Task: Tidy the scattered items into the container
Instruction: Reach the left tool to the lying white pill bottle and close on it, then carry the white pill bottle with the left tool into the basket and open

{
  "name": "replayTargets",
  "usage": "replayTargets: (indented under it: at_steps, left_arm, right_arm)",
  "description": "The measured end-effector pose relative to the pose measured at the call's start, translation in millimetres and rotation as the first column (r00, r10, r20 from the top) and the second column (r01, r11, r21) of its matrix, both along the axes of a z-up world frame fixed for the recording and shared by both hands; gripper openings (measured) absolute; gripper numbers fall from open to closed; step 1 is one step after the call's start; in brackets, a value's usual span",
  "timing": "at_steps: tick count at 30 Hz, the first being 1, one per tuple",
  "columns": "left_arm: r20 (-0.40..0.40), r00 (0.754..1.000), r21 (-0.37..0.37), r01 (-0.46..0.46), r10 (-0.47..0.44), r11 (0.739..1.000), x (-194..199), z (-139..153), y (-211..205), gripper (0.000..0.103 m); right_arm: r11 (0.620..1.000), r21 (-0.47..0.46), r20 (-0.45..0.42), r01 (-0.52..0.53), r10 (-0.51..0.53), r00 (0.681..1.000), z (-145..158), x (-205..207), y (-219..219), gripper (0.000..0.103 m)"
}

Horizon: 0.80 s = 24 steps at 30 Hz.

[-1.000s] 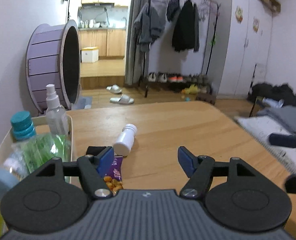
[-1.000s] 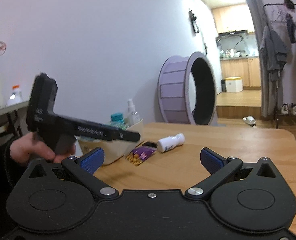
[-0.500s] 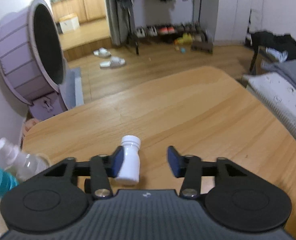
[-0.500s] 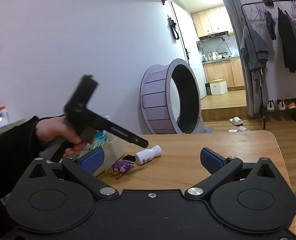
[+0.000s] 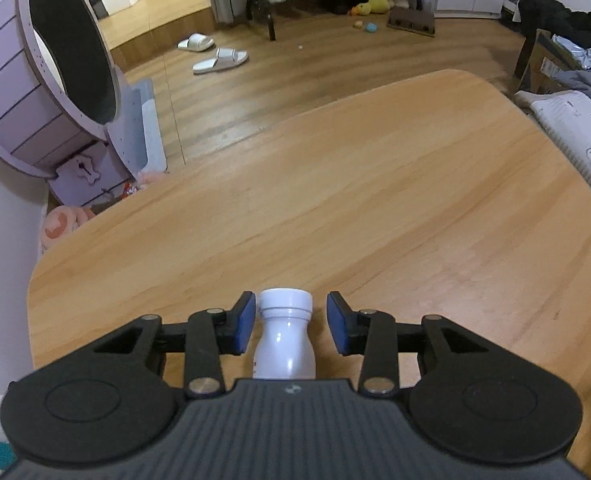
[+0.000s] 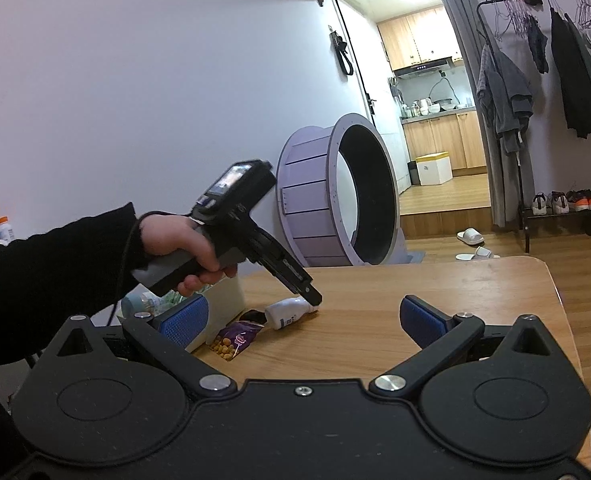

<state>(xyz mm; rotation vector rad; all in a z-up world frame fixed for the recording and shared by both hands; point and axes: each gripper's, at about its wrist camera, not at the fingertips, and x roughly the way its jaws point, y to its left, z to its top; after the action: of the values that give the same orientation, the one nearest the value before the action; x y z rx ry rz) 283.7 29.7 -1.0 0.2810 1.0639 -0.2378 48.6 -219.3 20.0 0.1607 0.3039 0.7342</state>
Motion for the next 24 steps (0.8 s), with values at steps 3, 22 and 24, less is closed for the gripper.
replayTargets:
  at_steps: [3, 22, 24]
  left_arm:
    - [0.005, 1.000, -0.016, -0.001, 0.001, 1.000, 1, -1, 1, 0.032]
    - [0.415, 0.891, -0.344, -0.034, 0.184, 0.938, -153, 69, 59, 0.030]
    - [0.441, 0.869, -0.382, -0.046, 0.226, 0.923, -172, 75, 69, 0.030]
  right_arm:
    - [1.000, -0.012, 0.006, -0.004, 0.004, 1.000, 0, -1, 2, 0.103]
    - [1.000, -0.002, 0.005, -0.020, 0.020, 1.000, 2, -2, 4, 0.103]
    - [1.000, -0.001, 0.003, -0.022, 0.022, 1.000, 2, -2, 5, 0.103]
